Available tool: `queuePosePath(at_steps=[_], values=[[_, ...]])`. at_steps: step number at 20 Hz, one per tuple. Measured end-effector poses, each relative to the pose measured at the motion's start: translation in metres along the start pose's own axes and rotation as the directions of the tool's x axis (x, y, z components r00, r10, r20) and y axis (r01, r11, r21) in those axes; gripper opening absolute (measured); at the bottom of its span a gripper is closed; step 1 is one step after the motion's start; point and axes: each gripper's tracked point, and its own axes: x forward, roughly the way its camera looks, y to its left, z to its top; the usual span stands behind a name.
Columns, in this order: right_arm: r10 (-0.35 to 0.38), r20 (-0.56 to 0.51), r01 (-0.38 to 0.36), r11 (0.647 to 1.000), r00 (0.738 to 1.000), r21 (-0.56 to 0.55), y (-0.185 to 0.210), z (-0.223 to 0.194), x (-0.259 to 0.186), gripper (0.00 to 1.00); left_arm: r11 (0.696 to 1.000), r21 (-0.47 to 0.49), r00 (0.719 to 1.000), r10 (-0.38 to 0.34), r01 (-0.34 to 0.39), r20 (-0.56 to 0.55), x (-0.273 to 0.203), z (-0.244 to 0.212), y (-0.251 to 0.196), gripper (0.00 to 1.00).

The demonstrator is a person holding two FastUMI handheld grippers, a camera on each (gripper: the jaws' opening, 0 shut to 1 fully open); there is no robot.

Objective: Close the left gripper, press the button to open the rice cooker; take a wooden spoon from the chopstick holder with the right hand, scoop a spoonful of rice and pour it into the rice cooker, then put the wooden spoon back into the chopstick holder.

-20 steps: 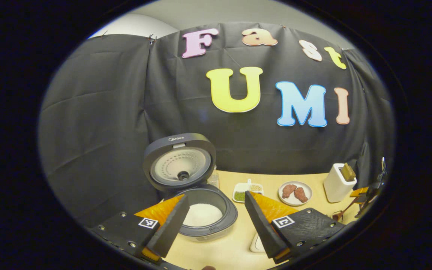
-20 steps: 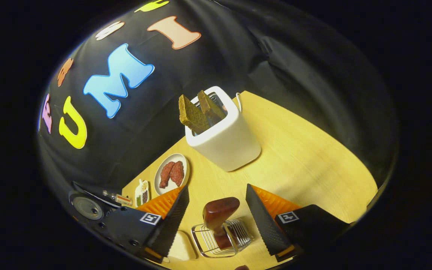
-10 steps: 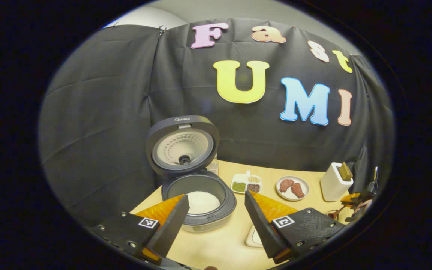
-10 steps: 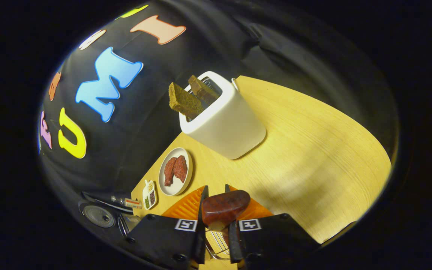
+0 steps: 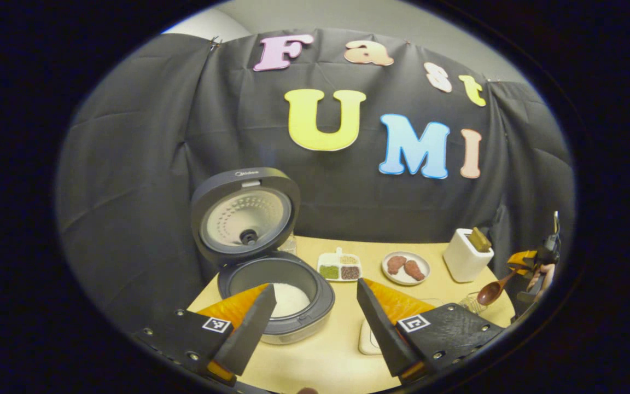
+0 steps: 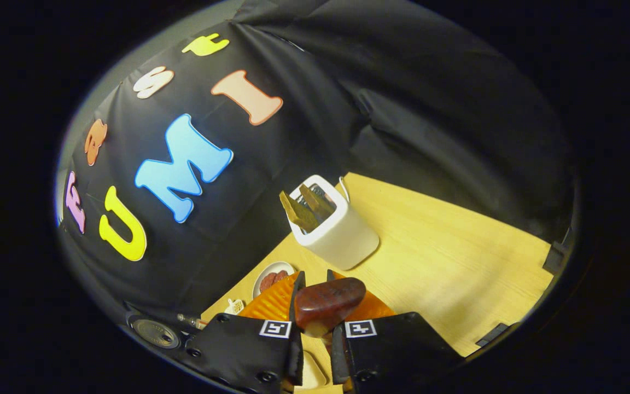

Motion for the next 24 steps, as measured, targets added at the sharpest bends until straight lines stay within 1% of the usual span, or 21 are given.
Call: queuePosePath(at_steps=[2, 5, 7, 9, 10, 11, 15, 18, 19, 20, 21, 22, 24], values=[[-0.025, 0.053, 0.026, 0.999, 0.998, -0.019, 0.001, 0.008, -0.026, 0.22, 0.997, -0.003, 0.996, -0.079, 0.08, 0.036, 0.0, 0.006, -0.004, 0.95], [-0.058, 0.131, 0.065, 0.996, 0.99, -0.055, 0.002, 0.016, -0.068, 0.22, 0.989, 0.017, 0.986, -0.15, 0.149, 0.068, 0.003, 0.007, -0.001, 0.95], [-0.07, 0.17, 0.087, 0.991, 0.983, -0.097, 0.003, 0.01, -0.094, 0.22, 0.982, 0.03, 0.98, -0.186, 0.185, 0.076, 0.005, 0.004, 0.001, 0.94], [-0.078, 0.178, 0.101, 0.987, 0.981, -0.126, 0.006, -0.006, -0.115, 0.21, 0.976, 0.028, 0.973, -0.216, 0.214, 0.082, 0.009, -0.004, 0.006, 0.94], [-0.073, 0.17, 0.096, 0.987, 0.983, -0.13, 0.011, -0.017, -0.124, 0.18, 0.974, 0.023, 0.971, -0.225, 0.224, 0.077, 0.011, -0.009, 0.009, 0.94], [-0.065, 0.155, 0.085, 0.988, 0.986, -0.13, 0.018, -0.029, -0.129, 0.22, 0.973, 0.017, 0.97, -0.231, 0.23, 0.076, 0.011, -0.012, 0.013, 0.94], [-0.009, 0.111, 0.026, 0.989, 0.994, -0.147, 0.059, -0.066, -0.144, 0.22, 0.968, 0.012, 0.965, -0.249, 0.249, 0.079, 0.002, -0.021, 0.028, 0.94], [0.057, 0.085, -0.043, 0.987, 0.995, -0.158, 0.1, -0.083, -0.149, 0.22, 0.971, 0.014, 0.968, -0.24, 0.24, 0.069, -0.002, -0.031, 0.045, 0.94], [0.081, 0.071, -0.069, 0.984, 0.994, -0.163, 0.114, -0.088, -0.148, 0.22, 0.972, 0.008, 0.97, -0.234, 0.234, 0.064, -0.004, -0.034, 0.051, 0.94], [0.105, 0.058, -0.094, 0.981, 0.993, -0.171, 0.128, -0.093, -0.144, 0.18, 0.973, 0.002, 0.971, -0.229, 0.23, 0.066, -0.005, -0.035, 0.057, 0.94], [0.126, 0.042, -0.117, 0.977, 0.991, -0.176, 0.141, -0.098, -0.139, 0.22, 0.975, -0.001, 0.973, -0.221, 0.221, 0.07, -0.007, -0.035, 0.064, 0.95], [0.145, 0.025, -0.139, 0.973, 0.989, -0.183, 0.154, -0.104, -0.134, 0.22, 0.978, -0.004, 0.975, -0.209, 0.21, 0.071, -0.008, -0.037, 0.072, 0.94], [0.173, -0.011, -0.171, 0.964, 0.985, -0.203, 0.175, -0.119, -0.119, 0.22, 0.983, -0.017, 0.981, -0.183, 0.185, 0.059, -0.009, -0.045, 0.086, 0.95]])
